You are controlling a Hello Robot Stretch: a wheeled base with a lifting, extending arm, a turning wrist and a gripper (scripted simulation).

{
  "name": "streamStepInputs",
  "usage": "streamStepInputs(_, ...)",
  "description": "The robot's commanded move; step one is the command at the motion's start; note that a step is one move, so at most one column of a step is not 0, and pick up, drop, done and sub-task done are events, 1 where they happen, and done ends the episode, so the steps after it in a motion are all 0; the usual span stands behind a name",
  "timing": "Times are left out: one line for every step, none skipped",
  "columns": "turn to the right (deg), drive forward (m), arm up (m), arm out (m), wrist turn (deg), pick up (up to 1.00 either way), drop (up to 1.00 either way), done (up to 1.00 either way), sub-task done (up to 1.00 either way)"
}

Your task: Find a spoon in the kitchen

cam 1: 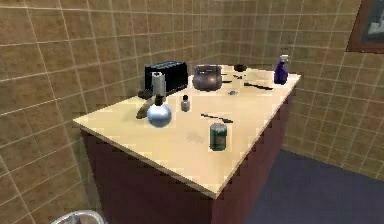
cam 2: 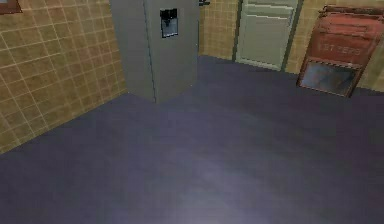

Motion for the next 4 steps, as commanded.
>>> streamStepInputs(-15.0, 0.00, 0.00, 0.00, 0.0, 0.00, 0.00, 0.00, 0.00)
streamStepInputs(0.0, 0.10, 0.00, 0.00, 0.0, 0.00, 0.00, 0.00, 0.00)
streamStepInputs(3.0, 0.00, 0.00, 0.00, 0.0, 0.00, 0.00, 0.00, 0.00)
streamStepInputs(0.0, 1.00, 0.00, 0.00, 0.0, 0.00, 0.00, 0.00, 0.00)
